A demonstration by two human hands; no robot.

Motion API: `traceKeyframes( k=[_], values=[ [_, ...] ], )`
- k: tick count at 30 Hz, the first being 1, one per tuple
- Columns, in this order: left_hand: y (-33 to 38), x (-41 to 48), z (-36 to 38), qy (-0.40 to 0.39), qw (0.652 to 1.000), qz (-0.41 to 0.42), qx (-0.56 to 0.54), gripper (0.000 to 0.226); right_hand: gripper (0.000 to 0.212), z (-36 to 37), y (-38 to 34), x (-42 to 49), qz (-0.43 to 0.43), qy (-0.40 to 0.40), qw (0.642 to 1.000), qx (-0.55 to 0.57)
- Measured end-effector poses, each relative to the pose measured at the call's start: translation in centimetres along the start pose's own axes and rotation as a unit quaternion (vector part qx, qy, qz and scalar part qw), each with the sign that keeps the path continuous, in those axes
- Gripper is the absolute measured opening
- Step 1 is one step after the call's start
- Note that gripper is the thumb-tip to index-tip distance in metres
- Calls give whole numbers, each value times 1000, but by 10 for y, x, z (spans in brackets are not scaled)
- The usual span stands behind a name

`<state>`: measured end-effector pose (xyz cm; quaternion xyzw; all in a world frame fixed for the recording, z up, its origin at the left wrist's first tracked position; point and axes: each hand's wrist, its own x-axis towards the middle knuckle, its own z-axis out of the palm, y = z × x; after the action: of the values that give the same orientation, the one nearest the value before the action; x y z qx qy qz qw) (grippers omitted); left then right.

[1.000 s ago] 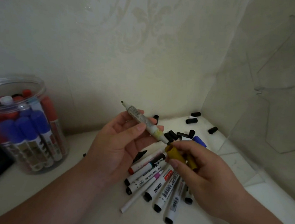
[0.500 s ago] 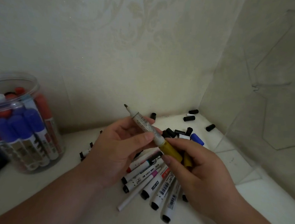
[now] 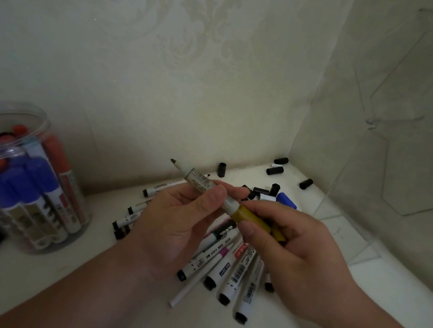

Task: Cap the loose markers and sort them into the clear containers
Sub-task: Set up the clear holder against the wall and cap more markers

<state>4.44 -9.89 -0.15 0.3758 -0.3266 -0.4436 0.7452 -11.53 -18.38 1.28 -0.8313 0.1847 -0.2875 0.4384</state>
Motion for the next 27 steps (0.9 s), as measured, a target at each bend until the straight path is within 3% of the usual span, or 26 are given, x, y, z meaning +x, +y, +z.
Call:
traceKeyframes(
  k=[4, 7, 10, 12, 14, 18, 22, 24, 27],
  values=[
    [0, 1, -1, -2, 1000, -20, -9, 20, 26, 1, -6, 3, 91, -6, 983, 158],
    [1, 1, 3, 6, 1000, -22, -21, 21, 22, 5, -9, 5, 119, -16, 971, 204],
    [4, 2, 3, 32, 999, -11, -3, 26, 24, 5, -13, 5, 113, -32, 988, 99],
    [6, 3, -3, 50, 999, -2, 19, 29, 37, 2, -10, 5, 105, 1, 994, 23],
    [8, 3, -11, 52, 996, 0, 68, 30, 51, -6, -3, 4, 141, 35, 989, 33],
    [8, -4, -15, -3, 956, -7, 292, 28, 13, -19, 3, 9, 175, 62, 954, 235],
    [4, -11, -7, -64, 924, -38, 375, 26, 11, -22, 3, 11, 128, 83, 930, 335],
    [1, -14, -9, -71, 897, -22, 435, 24, 9, -22, 2, 12, 104, 105, 921, 360],
    [1, -14, -9, -60, 890, -8, 452, 25, 12, -24, 2, 14, 79, 107, 920, 370]
  ],
)
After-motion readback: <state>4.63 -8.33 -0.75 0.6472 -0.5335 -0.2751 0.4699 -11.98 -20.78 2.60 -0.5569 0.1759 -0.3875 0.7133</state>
